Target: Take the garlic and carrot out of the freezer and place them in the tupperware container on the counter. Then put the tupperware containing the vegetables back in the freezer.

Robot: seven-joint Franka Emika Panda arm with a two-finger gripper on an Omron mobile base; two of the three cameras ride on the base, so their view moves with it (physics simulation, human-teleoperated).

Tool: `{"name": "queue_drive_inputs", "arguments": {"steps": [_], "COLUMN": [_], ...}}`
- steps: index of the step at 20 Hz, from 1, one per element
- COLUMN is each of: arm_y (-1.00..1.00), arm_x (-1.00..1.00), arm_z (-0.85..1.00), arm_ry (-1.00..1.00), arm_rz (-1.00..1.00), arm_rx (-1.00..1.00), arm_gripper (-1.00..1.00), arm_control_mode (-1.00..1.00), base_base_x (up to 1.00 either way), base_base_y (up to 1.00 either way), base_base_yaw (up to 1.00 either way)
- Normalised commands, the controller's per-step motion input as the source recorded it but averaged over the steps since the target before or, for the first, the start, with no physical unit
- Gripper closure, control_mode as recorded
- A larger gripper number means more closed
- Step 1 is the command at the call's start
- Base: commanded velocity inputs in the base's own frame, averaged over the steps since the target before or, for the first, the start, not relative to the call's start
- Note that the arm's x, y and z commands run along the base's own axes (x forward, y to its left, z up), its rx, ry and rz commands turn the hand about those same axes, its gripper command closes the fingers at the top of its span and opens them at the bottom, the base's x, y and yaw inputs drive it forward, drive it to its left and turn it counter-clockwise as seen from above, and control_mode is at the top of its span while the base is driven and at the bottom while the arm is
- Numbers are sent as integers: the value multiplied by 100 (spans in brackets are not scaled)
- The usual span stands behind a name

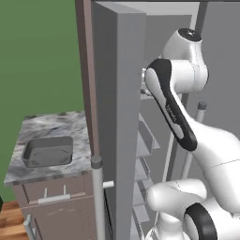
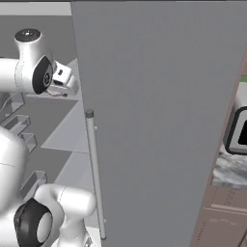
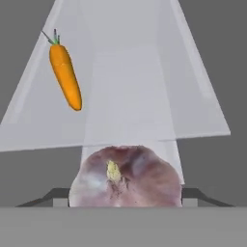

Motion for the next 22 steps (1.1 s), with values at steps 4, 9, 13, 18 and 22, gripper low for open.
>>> {"name": "queue_drive_inputs", "arguments": {"steps": [4, 9, 13, 18, 22], "arm_y": [-33, -30, -28, -18, -18], "arm_x": [-89, -61, -59, -36, -13], "arm_z": [28, 8, 0, -2, -5], "arm_ry": [-5, -1, 0, 1, 4], "arm_rz": [0, 0, 0, 0, 0], "arm_rx": [0, 0, 0, 0, 0], "arm_gripper": [100, 100, 100, 100, 100], "arm_control_mode": [-100, -100, -100, -100, -100], "base_base_x": [0, 0, 0, 0, 0], "base_base_y": [0, 0, 0, 0, 0], "base_base_yaw": [0, 0, 0, 0, 0]}}
